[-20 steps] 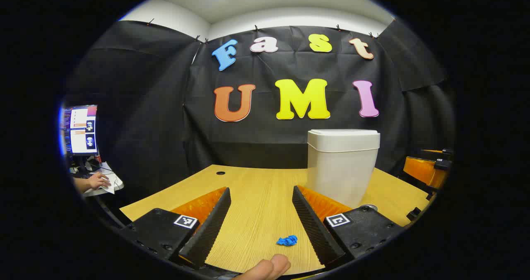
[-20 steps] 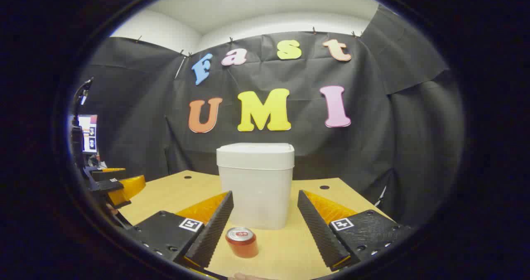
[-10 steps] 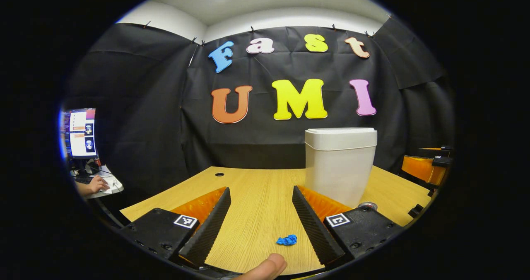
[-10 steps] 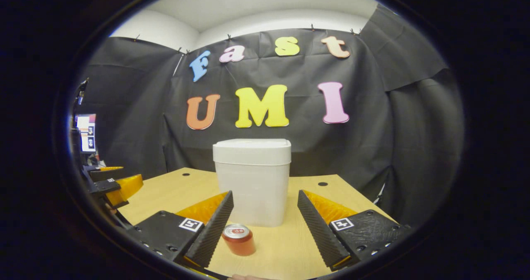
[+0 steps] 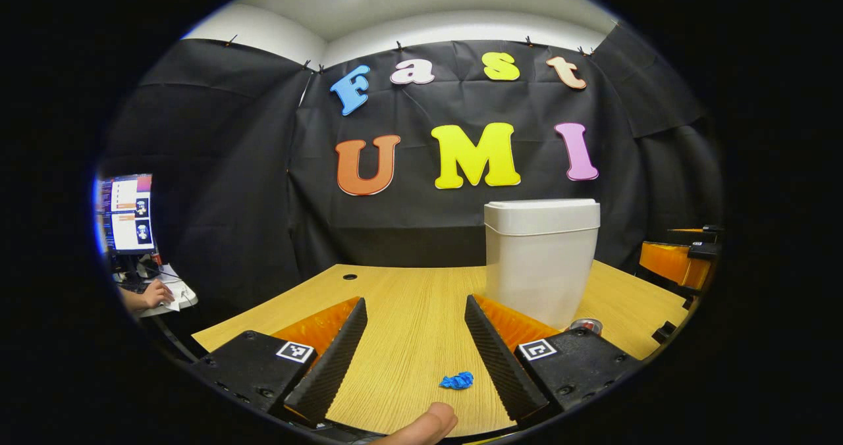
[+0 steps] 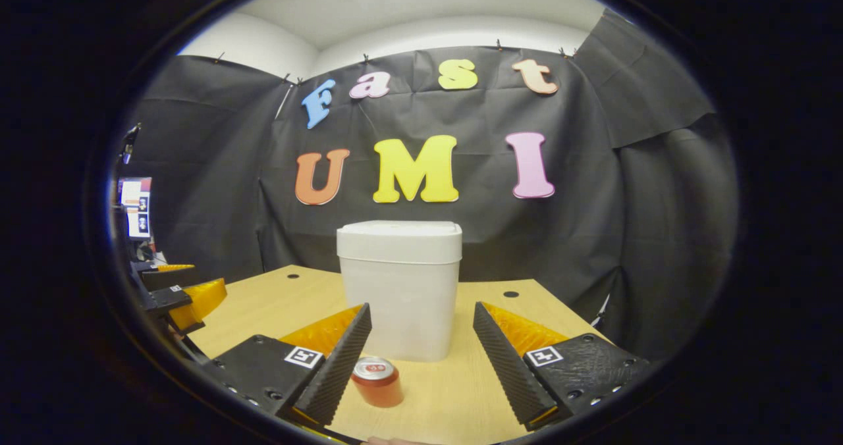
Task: Press the lid of the desktop garbage bin to open it, pick up the crumpled paper on the desktop and throw it into the bin, then pick up the pop can on the desktop and drop it into the bin, and finally close the garbage bin lid.
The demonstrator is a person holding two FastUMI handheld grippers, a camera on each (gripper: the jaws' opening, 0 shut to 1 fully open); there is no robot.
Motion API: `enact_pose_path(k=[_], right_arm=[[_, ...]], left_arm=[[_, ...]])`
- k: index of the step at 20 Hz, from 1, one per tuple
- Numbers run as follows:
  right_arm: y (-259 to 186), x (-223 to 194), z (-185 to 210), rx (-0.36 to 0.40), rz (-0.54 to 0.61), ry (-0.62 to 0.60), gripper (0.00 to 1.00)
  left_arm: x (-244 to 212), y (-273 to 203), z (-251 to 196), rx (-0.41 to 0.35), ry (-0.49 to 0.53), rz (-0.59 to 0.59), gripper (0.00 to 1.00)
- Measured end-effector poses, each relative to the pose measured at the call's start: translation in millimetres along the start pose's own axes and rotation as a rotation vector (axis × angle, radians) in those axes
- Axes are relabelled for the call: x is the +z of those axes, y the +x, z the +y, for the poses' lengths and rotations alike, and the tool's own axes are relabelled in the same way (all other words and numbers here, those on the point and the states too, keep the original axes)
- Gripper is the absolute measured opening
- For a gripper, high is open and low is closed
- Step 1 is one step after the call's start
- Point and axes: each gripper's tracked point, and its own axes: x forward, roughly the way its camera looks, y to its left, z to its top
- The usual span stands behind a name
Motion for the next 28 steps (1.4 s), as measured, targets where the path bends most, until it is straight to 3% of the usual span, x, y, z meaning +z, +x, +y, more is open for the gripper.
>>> enact_pose_path(k=[3,6,7,10,12,13,14,15,17,22,28], right_arm=[[3.5,10.6,-3.1,-0.020,-0.019,-0.011,0.99],[12.8,24.0,-0.6,-0.019,-0.027,0.000,0.92],[17.6,27.3,0.9,-0.012,-0.024,0.010,0.84],[27.7,45.0,8.8,0.028,-0.006,0.015,0.72],[34.3,61.5,14.9,0.043,-0.019,0.013,0.54],[40.0,69.7,14.2,0.038,-0.030,-0.003,0.50],[44.6,79.6,17.1,0.027,-0.040,-0.014,0.39],[51.9,86.5,19.0,0.031,-0.041,-0.024,0.22],[62.6,97.9,30.2,0.056,-0.020,-0.023,0.01],[103.2,146.9,52.9,0.081,-0.037,-0.013,0.00],[161.8,113.9,65.6,0.041,0.112,-0.081,0.00]], left_arm=[[-0.3,0.0,-1.3,-0.007,-0.004,-0.003,0.96],[-3.9,-0.8,0.9,-0.003,-0.004,0.003,0.96],[-4.1,-0.5,1.8,-0.001,-0.004,0.005,0.96],[-5.7,-1.1,6.0,0.006,-0.004,0.001,0.96],[-6.8,1.4,9.1,0.018,-0.005,0.001,0.96],[-7.9,2.2,10.2,0.019,-0.007,0.004,0.96],[-10.7,2.4,11.8,0.021,-0.011,0.008,0.96],[-12.3,3.3,13.6,0.023,-0.013,0.010,0.96],[-16.1,5.7,16.2,0.029,-0.016,0.017,0.96],[-28.1,11.9,25.0,0.048,-0.036,0.052,0.97],[-41.8,19.4,34.4,0.066,-0.042,0.085,0.97]])
